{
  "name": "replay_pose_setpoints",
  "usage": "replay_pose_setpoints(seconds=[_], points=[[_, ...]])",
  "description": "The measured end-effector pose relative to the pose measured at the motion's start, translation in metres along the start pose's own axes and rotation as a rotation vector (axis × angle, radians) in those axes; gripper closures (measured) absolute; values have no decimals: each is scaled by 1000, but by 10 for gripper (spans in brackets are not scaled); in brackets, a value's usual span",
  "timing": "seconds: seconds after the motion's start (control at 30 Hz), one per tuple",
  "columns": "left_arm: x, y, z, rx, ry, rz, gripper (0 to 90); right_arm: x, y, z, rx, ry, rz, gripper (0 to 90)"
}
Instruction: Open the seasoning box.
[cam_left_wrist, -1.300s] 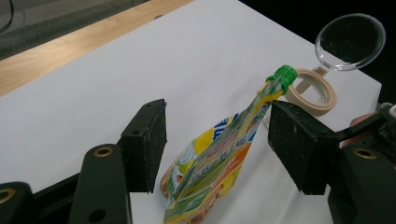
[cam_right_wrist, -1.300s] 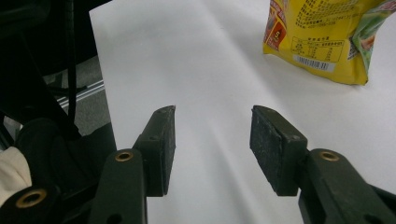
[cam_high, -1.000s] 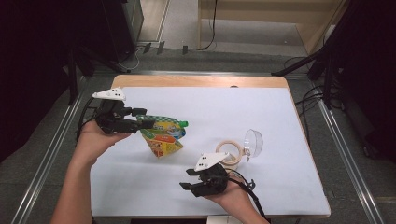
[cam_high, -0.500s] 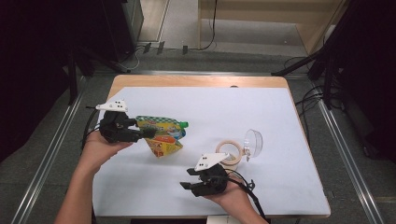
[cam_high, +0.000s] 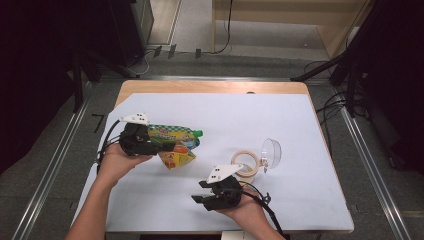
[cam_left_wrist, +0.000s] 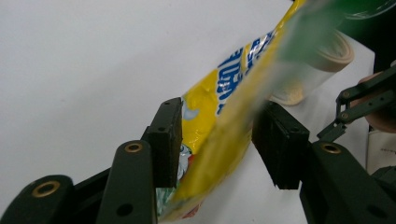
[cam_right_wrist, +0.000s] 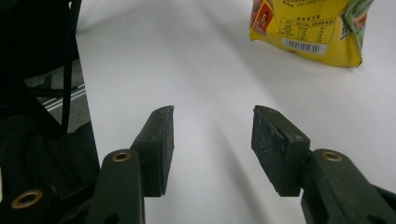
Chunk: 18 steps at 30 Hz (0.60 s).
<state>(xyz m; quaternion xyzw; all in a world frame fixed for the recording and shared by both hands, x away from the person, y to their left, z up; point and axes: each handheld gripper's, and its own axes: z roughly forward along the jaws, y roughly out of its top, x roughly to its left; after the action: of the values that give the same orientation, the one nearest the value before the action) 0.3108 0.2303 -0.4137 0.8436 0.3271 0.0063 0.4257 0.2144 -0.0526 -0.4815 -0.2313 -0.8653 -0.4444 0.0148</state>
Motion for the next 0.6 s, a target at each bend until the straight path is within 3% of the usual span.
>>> replay_pose_setpoints(seconds=[0.1,0.2,0.33,0.37,0.43,0.6], points=[[-1,-1,1,-12,-13,6,621,-1,0,0,-4,-4,-1,499],[2,-1,0,-19,-51,-36,768,-2,0,1,-11,-9,2,500],[-1,2,-2,-36,-23,-55,873,-4,-1,1,-13,-13,10,497],[-2,4,-3,-31,-9,-69,891,-4,-1,1,-14,-14,12,494],[-7,9,-6,-10,13,-53,900,-4,-2,1,-15,-19,9,479],[-19,22,-13,15,-28,-24,900,-7,-2,1,-9,-28,8,477]])
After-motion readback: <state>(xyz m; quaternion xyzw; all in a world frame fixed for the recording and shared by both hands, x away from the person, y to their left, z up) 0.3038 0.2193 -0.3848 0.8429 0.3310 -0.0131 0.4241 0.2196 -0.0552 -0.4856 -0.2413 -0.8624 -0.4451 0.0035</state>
